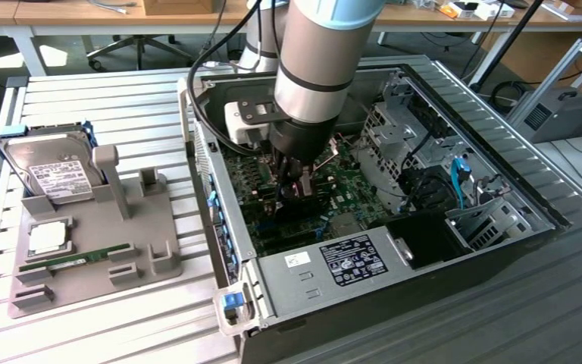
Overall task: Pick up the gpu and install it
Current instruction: 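Press down on the gpu until it lock into place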
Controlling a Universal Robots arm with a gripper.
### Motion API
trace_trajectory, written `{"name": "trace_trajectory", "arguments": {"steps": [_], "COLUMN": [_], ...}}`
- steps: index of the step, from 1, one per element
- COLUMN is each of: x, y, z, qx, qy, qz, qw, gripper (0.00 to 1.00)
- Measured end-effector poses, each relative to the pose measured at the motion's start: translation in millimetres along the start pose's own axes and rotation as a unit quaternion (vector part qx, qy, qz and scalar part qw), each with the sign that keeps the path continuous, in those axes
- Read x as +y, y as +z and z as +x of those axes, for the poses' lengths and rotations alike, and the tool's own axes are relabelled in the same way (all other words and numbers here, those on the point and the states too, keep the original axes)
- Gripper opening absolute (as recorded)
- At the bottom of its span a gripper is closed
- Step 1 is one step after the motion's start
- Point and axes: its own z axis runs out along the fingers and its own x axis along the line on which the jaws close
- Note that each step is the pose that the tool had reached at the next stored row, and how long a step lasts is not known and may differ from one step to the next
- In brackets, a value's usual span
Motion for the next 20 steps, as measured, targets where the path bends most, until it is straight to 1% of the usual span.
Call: {"name": "trace_trajectory", "arguments": {"steps": [20], "x": [2.2], "y": [0.6], "z": [0.1], "qx": [0.0001], "qy": [0.0], "qz": [0.0], "qw": [1.0], "gripper": [0.11]}}
